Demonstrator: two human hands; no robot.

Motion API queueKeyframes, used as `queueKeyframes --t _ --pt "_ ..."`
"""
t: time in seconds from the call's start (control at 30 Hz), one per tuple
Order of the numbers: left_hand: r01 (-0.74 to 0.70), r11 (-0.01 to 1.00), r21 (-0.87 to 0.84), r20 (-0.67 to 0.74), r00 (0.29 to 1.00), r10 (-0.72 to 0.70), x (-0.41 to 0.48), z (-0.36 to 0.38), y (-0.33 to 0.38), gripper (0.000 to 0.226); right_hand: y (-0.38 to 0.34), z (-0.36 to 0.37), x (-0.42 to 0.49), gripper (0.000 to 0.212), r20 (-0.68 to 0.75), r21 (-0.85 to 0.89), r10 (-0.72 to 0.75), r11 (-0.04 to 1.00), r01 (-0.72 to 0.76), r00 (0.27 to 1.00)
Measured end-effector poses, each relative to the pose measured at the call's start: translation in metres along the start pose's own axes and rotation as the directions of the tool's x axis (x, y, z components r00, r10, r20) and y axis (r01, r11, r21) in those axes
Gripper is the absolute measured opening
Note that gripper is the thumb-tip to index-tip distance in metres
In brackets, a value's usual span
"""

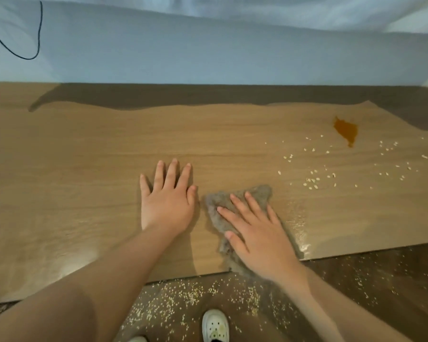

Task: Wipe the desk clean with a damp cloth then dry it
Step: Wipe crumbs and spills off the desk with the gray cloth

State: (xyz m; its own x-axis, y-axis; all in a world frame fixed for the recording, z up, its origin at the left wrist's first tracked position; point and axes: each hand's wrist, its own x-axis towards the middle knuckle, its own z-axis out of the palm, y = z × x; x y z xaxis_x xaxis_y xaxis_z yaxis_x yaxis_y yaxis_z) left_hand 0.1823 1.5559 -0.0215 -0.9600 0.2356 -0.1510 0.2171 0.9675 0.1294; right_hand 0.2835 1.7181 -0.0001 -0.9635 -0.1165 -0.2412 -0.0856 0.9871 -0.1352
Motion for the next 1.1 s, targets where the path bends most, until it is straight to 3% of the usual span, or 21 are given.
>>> queueKeyframes --t 0.07,0.13,0.2,0.23,0.3,0.37,0.43,0.5,0.57,0.63,0.7,0.77,0.8,0.87,0.97,1.03,1.1 --pt "0.006 1.000 0.000 -0.024 1.000 -0.006 0.000 0.001 -0.001 0.054 0.047 -0.009 0.017 0.052 -0.018 -0.053 0.058 0.997 -0.058 0.998" --pt "0.008 1.000 0.007 -0.036 0.999 -0.008 -0.001 0.000 0.000 0.061 0.079 -0.019 0.038 0.051 -0.061 -0.012 0.298 0.954 -0.299 0.953" --pt "0.005 1.000 0.011 -0.032 0.999 -0.005 -0.002 0.000 0.001 0.070 0.064 -0.016 0.052 0.051 -0.112 0.061 0.435 0.900 -0.431 0.893" --pt "0.009 1.000 0.007 -0.035 0.999 -0.009 -0.002 0.001 0.000 0.071 0.044 -0.010 0.051 0.050 -0.147 0.057 0.403 0.915 -0.399 0.903" --pt "0.014 1.000 -0.009 -0.056 0.998 -0.015 -0.001 0.002 -0.002 0.071 0.006 0.004 0.038 0.048 -0.211 0.043 0.130 0.991 -0.124 0.969" --pt "0.013 1.000 -0.004 -0.059 0.998 -0.014 0.000 0.003 -0.002 0.068 0.004 0.001 0.027 0.045 -0.124 0.001 -0.142 0.990 0.143 0.982" --pt "0.016 1.000 -0.005 -0.053 0.998 -0.016 0.000 0.002 -0.001 0.065 0.044 -0.008 0.044 0.048 -0.107 -0.088 -0.175 0.982 0.166 0.979" --pt "0.021 1.000 -0.016 -0.044 0.999 -0.022 0.000 0.001 -0.001 0.064 0.093 -0.019 0.073 0.052 -0.106 -0.041 0.060 0.997 -0.064 0.993" --pt "0.028 1.000 -0.014 -0.040 0.999 -0.028 -0.002 0.000 -0.001 0.064 0.121 -0.031 0.096 0.052 -0.134 0.071 0.369 0.929 -0.363 0.919" --pt "0.026 1.000 -0.015 -0.039 0.999 -0.027 -0.001 0.001 -0.001 0.065 0.105 -0.032 0.104 0.053 -0.150 0.143 0.525 0.850 -0.507 0.838" --pt "0.023 0.999 -0.029 -0.039 0.999 -0.024 -0.001 0.000 -0.001 0.065 0.057 -0.021 0.095 0.056 -0.155 0.102 0.431 0.902 -0.420 0.889" --pt "0.010 0.997 -0.075 -0.063 0.998 -0.015 0.000 -0.001 -0.002 0.067 0.011 -0.010 0.076 0.058 -0.169 0.032 0.129 0.992 -0.126 0.977" --pt "0.012 0.992 -0.128 -0.067 0.998 -0.021 0.000 -0.002 -0.004 0.068 0.001 -0.008 0.070 0.055 -0.163 -0.008 -0.008 1.000 0.007 0.987" --pt "0.020 0.972 -0.234 -0.078 0.996 -0.039 0.001 -0.005 -0.008 0.071 0.011 -0.010 0.074 0.051 -0.129 -0.032 -0.102 0.995 0.098 0.986" --pt "0.018 0.984 -0.177 -0.061 0.998 -0.030 0.005 -0.007 -0.010 0.067 0.057 -0.020 0.093 0.056 -0.102 0.057 0.151 0.988 -0.145 0.983" --pt "-0.039 0.996 -0.080 -0.033 0.999 0.036 0.016 -0.012 -0.014 0.062 0.077 -0.029 0.107 0.051 -0.125 0.131 0.430 0.900 -0.415 0.894" --pt "-0.121 0.993 0.016 0.003 0.993 0.121 0.030 -0.017 -0.023 0.066 0.069 -0.034 0.116 0.052 -0.123 0.199 0.611 0.787 -0.584 0.782"
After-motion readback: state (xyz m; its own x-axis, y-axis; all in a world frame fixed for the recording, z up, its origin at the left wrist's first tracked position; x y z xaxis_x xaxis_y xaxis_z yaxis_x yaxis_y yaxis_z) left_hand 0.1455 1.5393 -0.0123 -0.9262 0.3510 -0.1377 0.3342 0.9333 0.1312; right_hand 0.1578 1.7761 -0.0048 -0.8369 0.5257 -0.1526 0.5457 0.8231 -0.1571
